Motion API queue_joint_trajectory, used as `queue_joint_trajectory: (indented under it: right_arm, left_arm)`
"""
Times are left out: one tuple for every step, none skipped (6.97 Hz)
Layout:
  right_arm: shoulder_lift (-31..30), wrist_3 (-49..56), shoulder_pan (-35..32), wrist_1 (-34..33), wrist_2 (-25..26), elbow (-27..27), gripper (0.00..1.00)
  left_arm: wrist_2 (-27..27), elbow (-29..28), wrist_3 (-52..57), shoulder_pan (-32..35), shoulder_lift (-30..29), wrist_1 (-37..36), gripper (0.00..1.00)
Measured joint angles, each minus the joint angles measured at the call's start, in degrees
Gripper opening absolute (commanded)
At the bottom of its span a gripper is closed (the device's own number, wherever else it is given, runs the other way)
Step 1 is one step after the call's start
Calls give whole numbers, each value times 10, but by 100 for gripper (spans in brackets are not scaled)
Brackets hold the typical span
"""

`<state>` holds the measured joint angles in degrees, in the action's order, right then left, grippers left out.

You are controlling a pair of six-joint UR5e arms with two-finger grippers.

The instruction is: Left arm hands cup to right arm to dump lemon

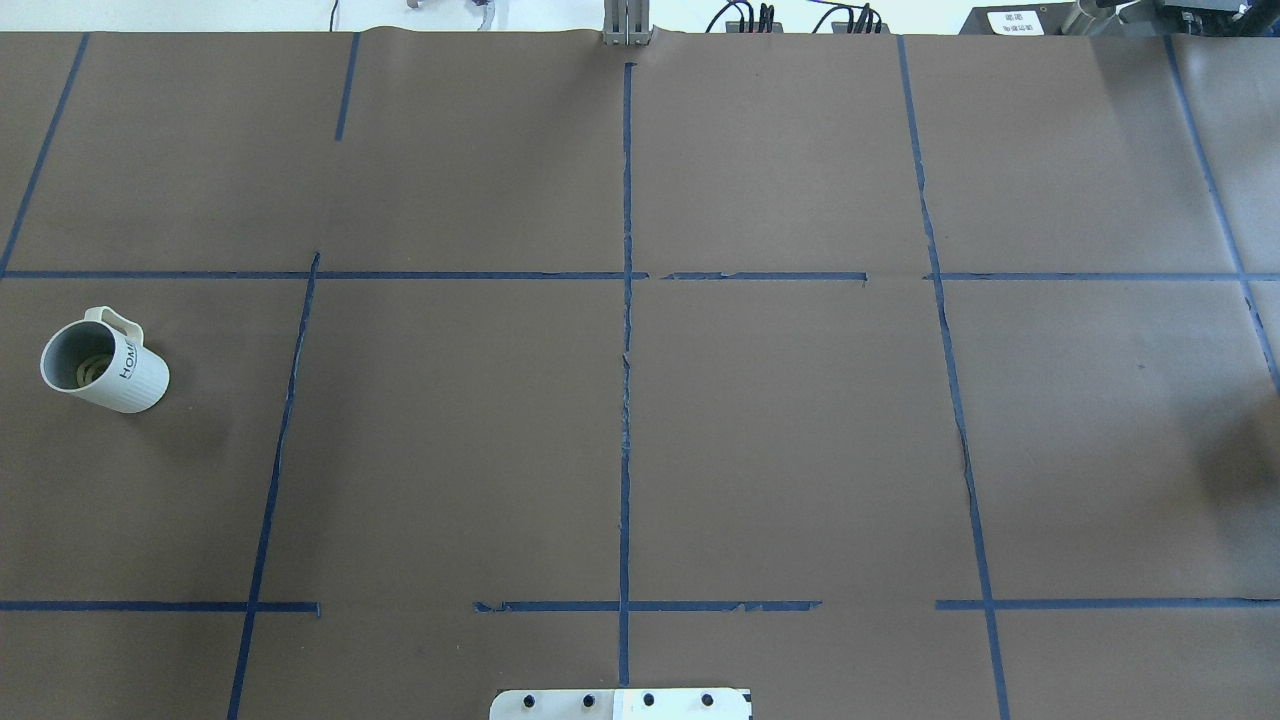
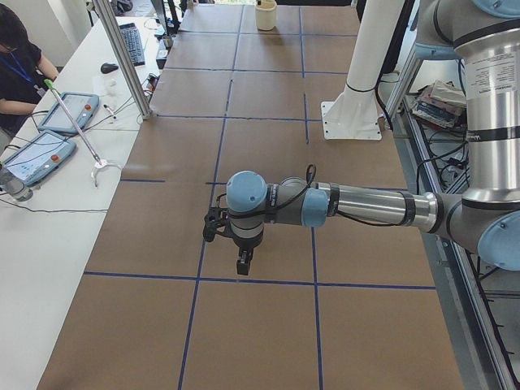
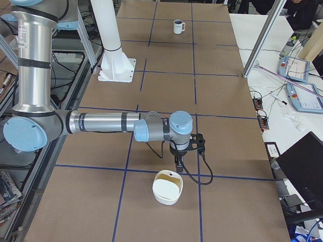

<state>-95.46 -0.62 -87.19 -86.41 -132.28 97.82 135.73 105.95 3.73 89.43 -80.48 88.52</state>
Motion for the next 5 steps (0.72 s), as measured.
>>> queue_joint_trajectory:
  right_arm:
    - [1, 0, 0, 0, 0, 1, 100]
    - [1, 0, 0, 0, 0, 2, 100]
    - [1, 0, 0, 0, 0, 2, 100]
    - [1, 0, 0, 0, 0, 2, 100]
    - [1, -1, 0, 0, 0, 2, 100]
  left_arm:
    - [0, 4, 2, 0, -5, 7, 100]
    - [1, 8, 4, 1, -3, 28, 100]
    - [2, 14, -1, -1, 3, 57, 100]
    - [2, 21, -20, -13, 11, 76, 100]
    - [0, 30, -66, -43, 14, 85, 100]
